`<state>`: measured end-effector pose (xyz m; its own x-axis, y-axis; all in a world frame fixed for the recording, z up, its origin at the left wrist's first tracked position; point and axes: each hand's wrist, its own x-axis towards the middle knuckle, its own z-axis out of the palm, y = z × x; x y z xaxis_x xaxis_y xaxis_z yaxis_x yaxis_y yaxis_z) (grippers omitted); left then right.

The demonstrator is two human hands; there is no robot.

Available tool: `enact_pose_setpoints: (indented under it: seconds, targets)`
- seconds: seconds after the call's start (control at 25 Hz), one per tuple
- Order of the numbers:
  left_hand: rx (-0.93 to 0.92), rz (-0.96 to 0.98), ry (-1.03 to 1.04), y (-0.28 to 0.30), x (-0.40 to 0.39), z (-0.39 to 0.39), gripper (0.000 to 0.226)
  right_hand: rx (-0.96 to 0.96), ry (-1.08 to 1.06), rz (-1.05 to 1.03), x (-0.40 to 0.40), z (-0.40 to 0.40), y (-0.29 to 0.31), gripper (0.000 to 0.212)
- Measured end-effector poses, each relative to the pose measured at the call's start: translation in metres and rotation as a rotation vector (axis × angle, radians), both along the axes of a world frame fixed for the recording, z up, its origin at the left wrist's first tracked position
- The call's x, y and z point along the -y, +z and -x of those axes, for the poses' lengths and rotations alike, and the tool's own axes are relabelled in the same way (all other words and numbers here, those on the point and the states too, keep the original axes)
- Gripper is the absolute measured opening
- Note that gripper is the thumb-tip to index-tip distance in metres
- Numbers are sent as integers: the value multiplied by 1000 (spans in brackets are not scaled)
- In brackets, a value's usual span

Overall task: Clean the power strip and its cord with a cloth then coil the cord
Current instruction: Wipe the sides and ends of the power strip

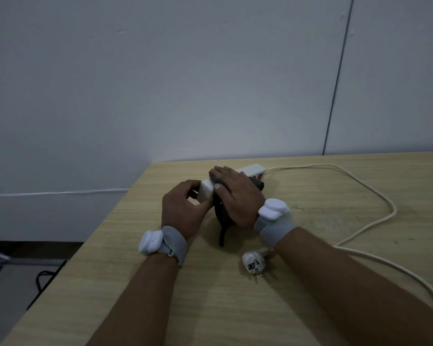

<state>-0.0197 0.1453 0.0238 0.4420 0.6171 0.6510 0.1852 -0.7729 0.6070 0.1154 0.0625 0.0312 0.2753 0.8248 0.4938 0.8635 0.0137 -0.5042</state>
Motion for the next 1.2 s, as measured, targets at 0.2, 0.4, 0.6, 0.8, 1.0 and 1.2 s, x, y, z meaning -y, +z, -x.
enact_pose_setpoints:
  seconds: [0.2,0.4,0.6,0.8,1.0,1.2]
  targets:
    - [-13,25,50,2,-1,3,24,28,191,-44,2,24,7,48]
    - [-51,110,66,-4,-5,0,22,-94,309,-87,8,9,7,38]
    - [-48,296,108,-7,-9,0,23,-268,91,-243,7,-16,9,32]
    - [-24,440,116,-9,-13,-1,33,-533,-241,-360,1,-33,3,28]
    - [-10,461,100,-11,-14,-4,28,-269,2,-15,-5,-3,-2,37]
    - [-106,435,138,-13,-21,-2,9,-102,317,64,-1,25,1,38]
